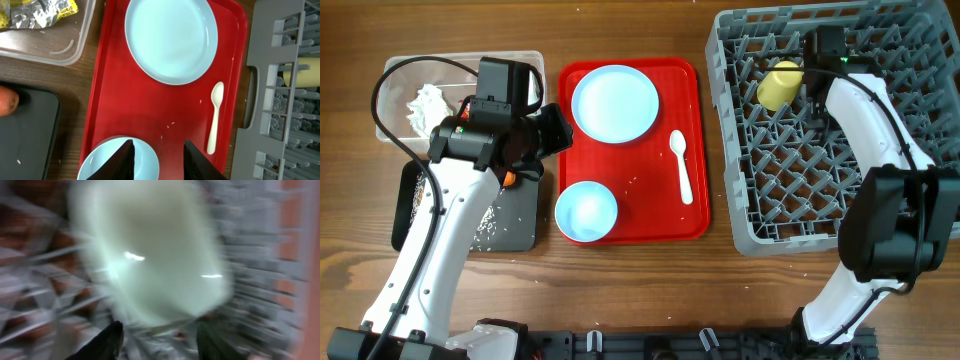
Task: Sort waste into correct bins and load items into the dishwasher rack
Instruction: 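Carry the green bowl right and lower it upside down into the rack, then open the right gripper to release the green bowl in the rack, then move the left gripper to the light-blue bowl and grasp its rim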
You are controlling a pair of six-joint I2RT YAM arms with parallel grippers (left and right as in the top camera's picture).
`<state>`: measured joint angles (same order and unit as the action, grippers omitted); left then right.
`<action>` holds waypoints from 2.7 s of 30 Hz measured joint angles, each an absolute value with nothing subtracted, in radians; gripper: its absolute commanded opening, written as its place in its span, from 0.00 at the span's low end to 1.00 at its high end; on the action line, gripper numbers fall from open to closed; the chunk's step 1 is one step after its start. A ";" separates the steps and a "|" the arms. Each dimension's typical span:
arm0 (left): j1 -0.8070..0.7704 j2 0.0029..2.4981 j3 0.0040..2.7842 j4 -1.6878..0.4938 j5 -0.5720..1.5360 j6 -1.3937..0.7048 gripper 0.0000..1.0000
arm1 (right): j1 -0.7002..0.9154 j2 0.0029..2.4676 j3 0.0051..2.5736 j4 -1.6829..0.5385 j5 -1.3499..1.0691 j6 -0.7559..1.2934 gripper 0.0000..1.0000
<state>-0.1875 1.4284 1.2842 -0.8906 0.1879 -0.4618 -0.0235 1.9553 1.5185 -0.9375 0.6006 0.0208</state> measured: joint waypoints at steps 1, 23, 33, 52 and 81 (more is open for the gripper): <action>-0.187 1.428 1.284 -0.895 0.188 -0.462 0.34 | -0.007 1.941 1.519 -0.936 0.541 0.017 0.69; -0.205 1.428 1.284 -0.984 0.188 -0.461 0.22 | -0.261 1.674 1.521 -0.793 0.061 0.090 0.04; -0.205 1.428 1.284 -0.983 0.188 -0.461 0.22 | -0.281 1.853 1.521 -0.788 -0.069 0.094 0.04; -0.205 1.430 1.284 -0.981 0.172 -0.461 0.22 | -0.366 1.737 1.527 -0.661 0.002 0.113 0.04; -0.205 1.430 1.284 -1.057 0.115 -0.464 0.15 | -0.369 1.759 1.508 -0.827 -0.243 0.117 0.08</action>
<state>-0.2047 1.4303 1.2842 -1.0569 0.1150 -0.4637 -0.3695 1.7588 1.5082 -0.8268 -0.2432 0.1173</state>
